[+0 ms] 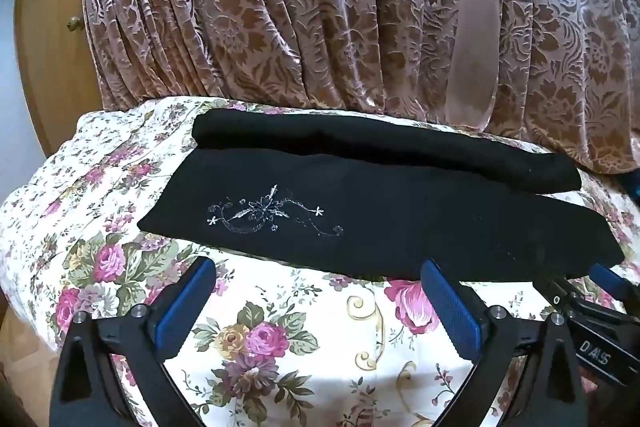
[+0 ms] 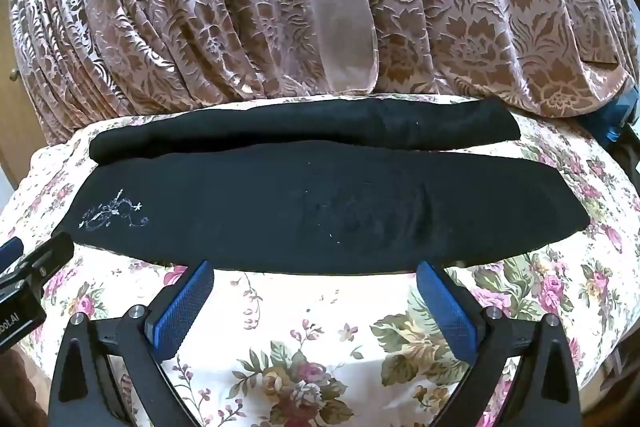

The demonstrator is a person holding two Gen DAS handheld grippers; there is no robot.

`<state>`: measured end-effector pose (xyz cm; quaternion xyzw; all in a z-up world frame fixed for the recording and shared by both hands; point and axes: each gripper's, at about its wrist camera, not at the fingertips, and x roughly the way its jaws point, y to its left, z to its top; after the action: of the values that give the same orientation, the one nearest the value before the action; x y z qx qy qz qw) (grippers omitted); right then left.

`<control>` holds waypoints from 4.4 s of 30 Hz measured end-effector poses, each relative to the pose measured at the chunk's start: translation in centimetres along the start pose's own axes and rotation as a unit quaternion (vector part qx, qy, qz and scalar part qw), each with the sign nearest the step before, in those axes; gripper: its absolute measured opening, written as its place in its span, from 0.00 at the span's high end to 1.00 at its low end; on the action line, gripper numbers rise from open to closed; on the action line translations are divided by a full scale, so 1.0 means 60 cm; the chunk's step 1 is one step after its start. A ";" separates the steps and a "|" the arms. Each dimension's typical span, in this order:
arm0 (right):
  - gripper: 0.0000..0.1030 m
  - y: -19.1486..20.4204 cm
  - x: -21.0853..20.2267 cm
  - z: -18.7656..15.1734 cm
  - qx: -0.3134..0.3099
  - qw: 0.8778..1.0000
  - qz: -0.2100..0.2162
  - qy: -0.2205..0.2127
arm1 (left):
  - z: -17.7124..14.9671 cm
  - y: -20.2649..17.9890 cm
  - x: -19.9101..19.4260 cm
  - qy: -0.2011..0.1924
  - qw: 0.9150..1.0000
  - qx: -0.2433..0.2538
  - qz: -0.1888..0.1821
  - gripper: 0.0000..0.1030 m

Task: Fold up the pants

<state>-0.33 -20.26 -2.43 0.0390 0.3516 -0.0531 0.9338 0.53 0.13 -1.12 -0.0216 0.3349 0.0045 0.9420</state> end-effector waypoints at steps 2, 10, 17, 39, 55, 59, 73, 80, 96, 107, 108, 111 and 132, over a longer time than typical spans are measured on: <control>0.00 -0.001 0.001 0.000 0.002 1.000 0.001 -0.001 | 0.000 0.000 0.000 0.000 1.000 0.001 0.000 0.00; 0.00 -0.005 0.000 0.004 0.010 1.000 0.004 -0.003 | -0.001 0.000 0.000 0.001 1.000 0.003 -0.001 0.00; 0.00 -0.017 -0.003 0.006 0.019 1.000 0.001 -0.007 | 0.001 -0.006 -0.005 -0.002 1.000 0.009 -0.002 0.00; 0.00 -0.024 -0.006 0.002 0.024 1.000 0.001 -0.006 | 0.001 -0.010 -0.018 -0.005 1.000 0.009 -0.005 0.00; 0.00 -0.031 -0.040 -0.008 0.024 1.000 -0.013 -0.009 | -0.001 -0.008 -0.034 -0.005 1.000 0.000 -0.026 0.00; 0.00 -0.034 -0.042 -0.006 0.028 1.000 -0.002 -0.008 | 0.000 -0.005 -0.034 -0.002 1.000 -0.004 -0.027 0.00; 0.00 -0.136 0.018 -0.019 0.130 0.986 0.088 0.058 | -0.015 0.069 0.071 0.090 0.991 -0.073 -0.064 0.00; 0.06 -0.306 0.049 -0.044 0.300 0.945 0.111 0.061 | -0.017 0.185 0.139 0.136 0.972 -0.170 -0.086 0.00; 0.40 -0.493 0.157 -0.034 0.447 0.891 0.076 0.034 | 0.017 0.352 0.237 0.164 0.914 -0.361 -0.084 0.45; 0.92 -0.514 0.172 -0.018 0.434 0.897 0.069 0.042 | 0.040 0.351 0.230 0.127 0.931 -0.334 -0.074 0.94; 0.92 -0.512 0.166 -0.016 0.432 0.899 0.069 0.040 | 0.044 0.353 0.225 0.121 0.932 -0.334 -0.075 0.94; 0.92 -0.509 0.144 -0.011 0.421 0.904 0.071 0.027 | 0.054 0.350 0.203 0.109 0.937 -0.323 -0.076 0.94; 0.92 -0.513 -0.002 -0.113 0.406 0.909 0.083 0.040 | -0.061 0.382 0.041 0.122 0.939 -0.318 -0.051 0.95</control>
<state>-8.73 -49.99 -8.52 0.4459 0.3327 -0.1117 0.8234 -0.40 22.85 -6.35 -0.3373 0.4271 0.0604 0.8367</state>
